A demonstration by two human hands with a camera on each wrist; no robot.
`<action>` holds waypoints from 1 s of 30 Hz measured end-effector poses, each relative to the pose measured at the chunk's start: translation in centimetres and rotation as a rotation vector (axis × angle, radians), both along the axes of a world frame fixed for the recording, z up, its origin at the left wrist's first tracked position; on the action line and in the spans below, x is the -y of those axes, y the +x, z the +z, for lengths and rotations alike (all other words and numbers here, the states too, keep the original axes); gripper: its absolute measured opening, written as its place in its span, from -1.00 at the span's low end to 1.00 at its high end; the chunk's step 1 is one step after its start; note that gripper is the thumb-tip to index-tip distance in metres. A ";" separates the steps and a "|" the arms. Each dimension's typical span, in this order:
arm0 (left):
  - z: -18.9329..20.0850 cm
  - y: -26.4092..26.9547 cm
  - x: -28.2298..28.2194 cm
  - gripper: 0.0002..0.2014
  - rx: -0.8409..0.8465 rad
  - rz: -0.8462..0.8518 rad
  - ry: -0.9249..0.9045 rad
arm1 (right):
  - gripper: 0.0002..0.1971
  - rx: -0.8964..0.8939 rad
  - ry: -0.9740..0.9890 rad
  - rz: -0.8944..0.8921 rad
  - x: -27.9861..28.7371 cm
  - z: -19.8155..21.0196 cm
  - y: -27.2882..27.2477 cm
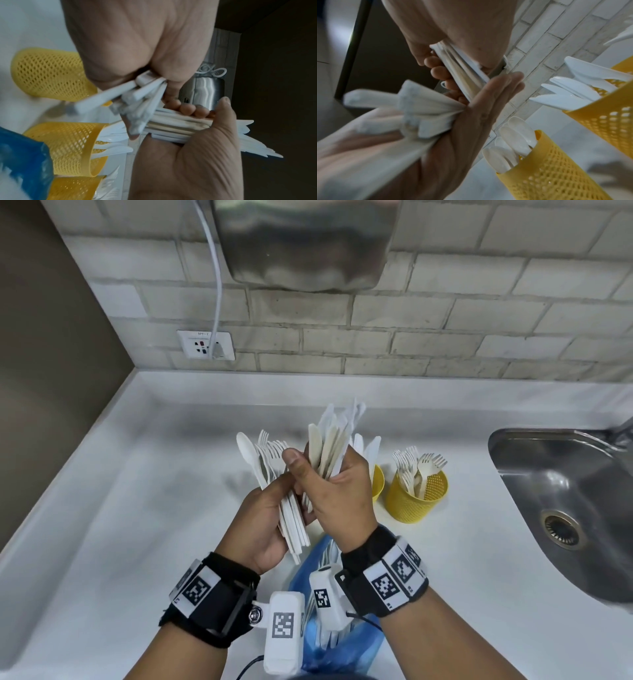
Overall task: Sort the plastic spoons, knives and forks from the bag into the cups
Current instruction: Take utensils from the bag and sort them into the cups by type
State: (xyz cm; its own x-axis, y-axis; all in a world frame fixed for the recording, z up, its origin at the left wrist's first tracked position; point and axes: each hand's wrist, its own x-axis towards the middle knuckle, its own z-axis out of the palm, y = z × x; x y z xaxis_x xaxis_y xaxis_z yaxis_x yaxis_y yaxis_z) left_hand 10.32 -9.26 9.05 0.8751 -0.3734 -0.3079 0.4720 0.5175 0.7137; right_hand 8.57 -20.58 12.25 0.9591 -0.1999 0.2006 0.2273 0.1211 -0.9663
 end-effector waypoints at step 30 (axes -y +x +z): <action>1.4 -0.3 -1.1 -0.65 -0.001 0.065 0.059 | -0.61 0.003 -0.482 -0.272 2.4 -0.5 0.4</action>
State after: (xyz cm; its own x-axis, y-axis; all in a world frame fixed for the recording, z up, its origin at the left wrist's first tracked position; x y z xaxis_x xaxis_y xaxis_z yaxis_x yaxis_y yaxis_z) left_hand 9.97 -8.18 10.48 0.8966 -0.2969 -0.3286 0.4394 0.5038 0.7437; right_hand 8.97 -23.00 11.73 0.8850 -0.3251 0.3334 0.1918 -0.3979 -0.8972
